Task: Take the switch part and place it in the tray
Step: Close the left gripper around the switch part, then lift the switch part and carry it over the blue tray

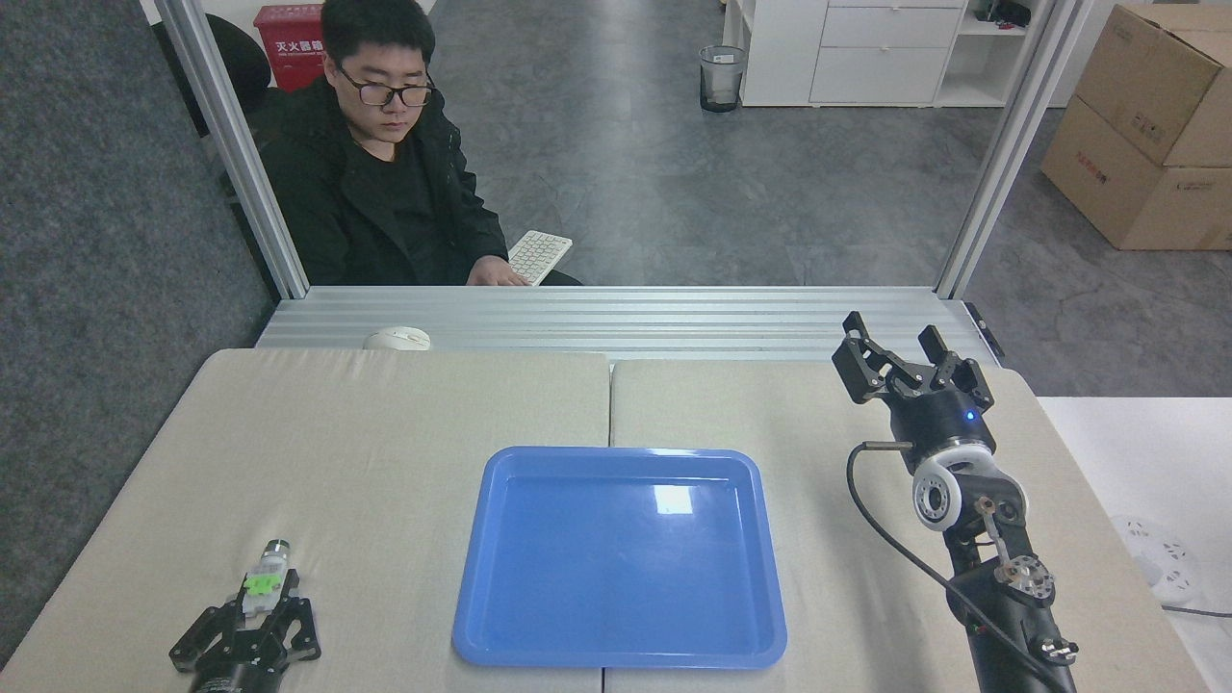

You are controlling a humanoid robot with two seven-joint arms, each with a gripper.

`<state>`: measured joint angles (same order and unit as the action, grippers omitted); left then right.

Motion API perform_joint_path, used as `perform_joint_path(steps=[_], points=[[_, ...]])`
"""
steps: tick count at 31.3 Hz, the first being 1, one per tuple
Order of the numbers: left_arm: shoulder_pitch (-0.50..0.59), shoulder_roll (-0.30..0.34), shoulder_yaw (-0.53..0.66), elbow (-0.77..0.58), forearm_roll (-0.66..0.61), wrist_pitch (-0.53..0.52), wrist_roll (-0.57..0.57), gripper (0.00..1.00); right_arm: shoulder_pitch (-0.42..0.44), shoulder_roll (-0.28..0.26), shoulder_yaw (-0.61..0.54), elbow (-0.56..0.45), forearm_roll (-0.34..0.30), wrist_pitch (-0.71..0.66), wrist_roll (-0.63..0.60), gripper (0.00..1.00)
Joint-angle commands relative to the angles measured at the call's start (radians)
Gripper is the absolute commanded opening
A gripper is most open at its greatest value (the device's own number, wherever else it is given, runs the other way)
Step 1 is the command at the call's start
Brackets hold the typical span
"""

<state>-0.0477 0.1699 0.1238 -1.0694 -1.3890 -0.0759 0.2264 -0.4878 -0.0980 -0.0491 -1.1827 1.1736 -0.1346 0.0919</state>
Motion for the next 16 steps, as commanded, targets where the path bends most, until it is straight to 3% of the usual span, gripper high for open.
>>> perform_joint_path(steps=[1,7,10,16], points=[[-0.034,0.02,-0.023,-0.203,0.005,-0.016,-0.009,0.0,0.0,0.0,0.0,0.0,0.0,0.0,0.0,1.0],[-0.099,0.007,-0.044,-0.466,0.007,-0.177,-0.116,0.0,0.0,0.0,0.0,0.0,0.0,0.0,0.0,1.0],[-0.185,-0.029,-0.096,-0.471,0.007,-0.225,-0.211,0.0,0.0,0.0,0.0,0.0,0.0,0.0,0.0,1.0],[-0.267,-0.043,-0.289,-0.416,0.001,-0.248,-0.256,0.0,0.0,0.001,0.0,0.0,0.001,0.0,0.0,1.0]])
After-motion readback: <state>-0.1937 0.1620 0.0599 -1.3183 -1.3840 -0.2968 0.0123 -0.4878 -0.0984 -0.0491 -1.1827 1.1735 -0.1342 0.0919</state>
